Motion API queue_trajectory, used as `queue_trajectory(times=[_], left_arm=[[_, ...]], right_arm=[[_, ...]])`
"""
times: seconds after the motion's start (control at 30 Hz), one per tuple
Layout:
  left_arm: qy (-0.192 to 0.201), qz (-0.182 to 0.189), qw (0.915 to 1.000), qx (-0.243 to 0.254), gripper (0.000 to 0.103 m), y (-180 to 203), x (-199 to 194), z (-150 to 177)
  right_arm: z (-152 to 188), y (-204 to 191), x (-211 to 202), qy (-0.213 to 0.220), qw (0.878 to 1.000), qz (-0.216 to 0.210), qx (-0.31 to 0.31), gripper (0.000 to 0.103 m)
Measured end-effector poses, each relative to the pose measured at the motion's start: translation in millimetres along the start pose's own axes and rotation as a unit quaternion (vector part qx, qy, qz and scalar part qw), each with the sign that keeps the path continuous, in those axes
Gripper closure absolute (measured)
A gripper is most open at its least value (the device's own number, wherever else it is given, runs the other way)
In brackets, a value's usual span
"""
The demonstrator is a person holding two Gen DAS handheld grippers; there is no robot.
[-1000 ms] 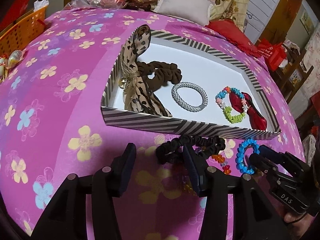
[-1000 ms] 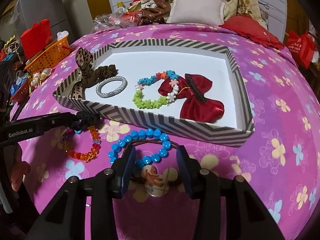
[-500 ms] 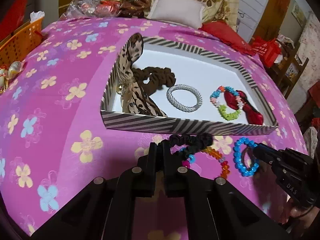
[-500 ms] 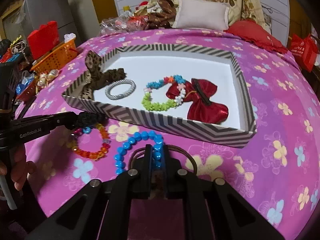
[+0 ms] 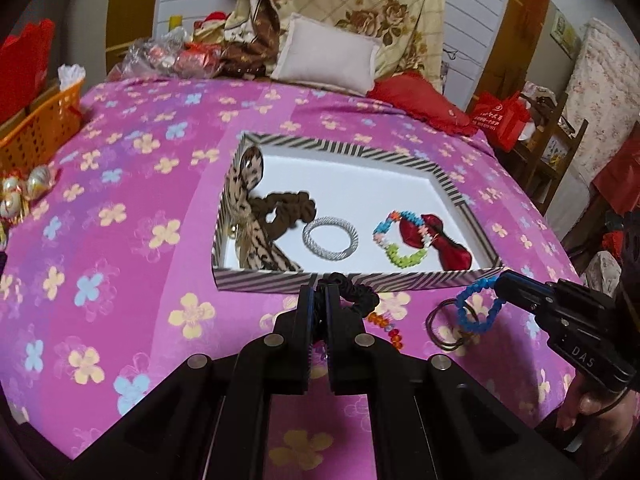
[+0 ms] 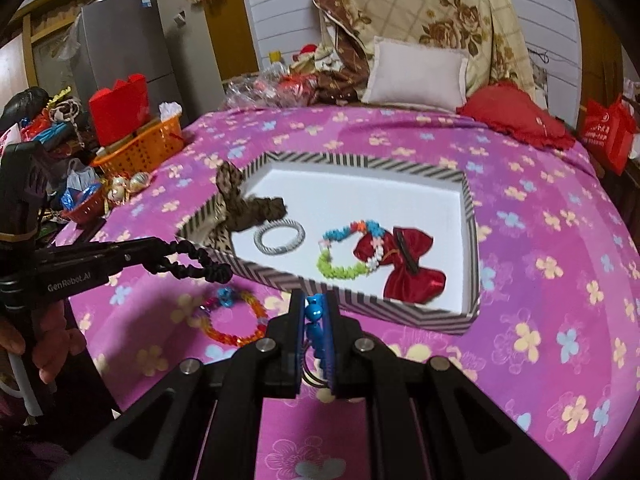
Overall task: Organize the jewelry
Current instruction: 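Carry the blue bracelet and black hair ties over the tray with both grippers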
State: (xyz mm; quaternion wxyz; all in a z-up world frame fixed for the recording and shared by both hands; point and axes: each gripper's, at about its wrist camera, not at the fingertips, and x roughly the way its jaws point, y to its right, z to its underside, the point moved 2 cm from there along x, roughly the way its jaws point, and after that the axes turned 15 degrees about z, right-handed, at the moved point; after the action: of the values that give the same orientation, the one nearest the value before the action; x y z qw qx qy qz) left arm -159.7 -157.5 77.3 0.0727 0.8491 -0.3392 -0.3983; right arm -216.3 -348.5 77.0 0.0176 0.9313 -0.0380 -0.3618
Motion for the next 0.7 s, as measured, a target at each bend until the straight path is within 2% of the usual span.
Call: queue_trajectory(times=[0.7], left_arm=[[0.022,-0.024,0.9991,0.026,0.103,15.1,-13.5,-14.9]], right_arm=[[-22.5,-13.4,-26.7,0.029,0.999,-0.002,-0.02,0.095]])
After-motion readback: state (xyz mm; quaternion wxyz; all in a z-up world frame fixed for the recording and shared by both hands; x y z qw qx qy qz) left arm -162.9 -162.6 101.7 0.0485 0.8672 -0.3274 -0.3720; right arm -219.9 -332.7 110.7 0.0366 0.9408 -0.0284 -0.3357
